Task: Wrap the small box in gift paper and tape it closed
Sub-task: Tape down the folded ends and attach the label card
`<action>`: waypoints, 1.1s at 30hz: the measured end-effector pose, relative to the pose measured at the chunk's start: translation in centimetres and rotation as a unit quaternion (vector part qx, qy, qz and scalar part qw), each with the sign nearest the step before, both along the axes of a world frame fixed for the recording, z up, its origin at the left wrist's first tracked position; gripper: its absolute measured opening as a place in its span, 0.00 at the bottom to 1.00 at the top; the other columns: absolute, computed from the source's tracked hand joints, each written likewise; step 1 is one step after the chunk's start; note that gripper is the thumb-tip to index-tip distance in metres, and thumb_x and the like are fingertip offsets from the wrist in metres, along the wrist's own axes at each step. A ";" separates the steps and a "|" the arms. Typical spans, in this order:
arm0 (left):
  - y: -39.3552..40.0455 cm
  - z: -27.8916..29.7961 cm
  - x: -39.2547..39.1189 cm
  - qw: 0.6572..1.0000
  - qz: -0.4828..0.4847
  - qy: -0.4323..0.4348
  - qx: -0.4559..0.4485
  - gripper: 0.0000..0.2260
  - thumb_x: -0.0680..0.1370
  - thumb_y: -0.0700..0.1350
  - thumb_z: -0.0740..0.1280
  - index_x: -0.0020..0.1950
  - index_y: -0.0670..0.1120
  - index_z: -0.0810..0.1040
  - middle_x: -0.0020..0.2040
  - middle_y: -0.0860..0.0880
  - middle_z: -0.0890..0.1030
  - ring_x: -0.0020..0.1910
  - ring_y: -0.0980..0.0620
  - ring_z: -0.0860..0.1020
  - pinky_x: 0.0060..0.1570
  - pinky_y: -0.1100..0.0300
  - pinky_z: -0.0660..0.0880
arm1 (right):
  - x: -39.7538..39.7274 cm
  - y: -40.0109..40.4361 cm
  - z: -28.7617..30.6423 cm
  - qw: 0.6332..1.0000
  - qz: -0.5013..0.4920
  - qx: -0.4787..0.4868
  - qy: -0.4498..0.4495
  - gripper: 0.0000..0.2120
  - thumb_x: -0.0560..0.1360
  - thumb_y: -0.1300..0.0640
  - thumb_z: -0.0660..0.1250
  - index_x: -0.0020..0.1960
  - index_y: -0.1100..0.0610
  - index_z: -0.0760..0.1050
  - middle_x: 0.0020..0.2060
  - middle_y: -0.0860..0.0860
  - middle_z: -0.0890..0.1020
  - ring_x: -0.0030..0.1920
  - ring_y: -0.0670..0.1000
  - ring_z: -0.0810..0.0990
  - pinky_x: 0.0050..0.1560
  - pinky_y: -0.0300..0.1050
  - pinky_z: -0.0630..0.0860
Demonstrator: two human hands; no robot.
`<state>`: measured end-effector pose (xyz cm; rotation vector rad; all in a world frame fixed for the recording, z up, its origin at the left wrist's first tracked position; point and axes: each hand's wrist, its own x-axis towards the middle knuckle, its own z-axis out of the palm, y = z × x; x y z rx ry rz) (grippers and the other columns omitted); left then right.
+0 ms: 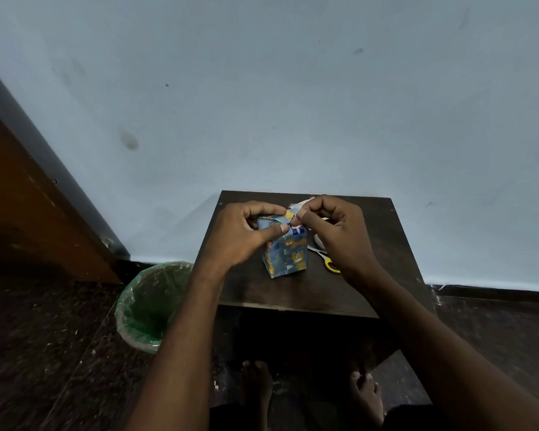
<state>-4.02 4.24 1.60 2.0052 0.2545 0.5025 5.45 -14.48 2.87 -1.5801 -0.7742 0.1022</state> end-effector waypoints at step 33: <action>-0.9 0.3 -0.3 0.995 0.032 0.036 -0.084 0.07 0.80 0.47 0.76 0.44 0.47 0.90 0.50 0.55 0.89 0.53 0.57 0.87 0.55 0.57 0.82 | -2.7 0.1 1.4 0.982 -0.064 -0.177 0.025 0.10 0.75 0.60 0.71 0.35 0.58 0.82 0.34 0.52 0.82 0.37 0.49 0.79 0.38 0.45 0.74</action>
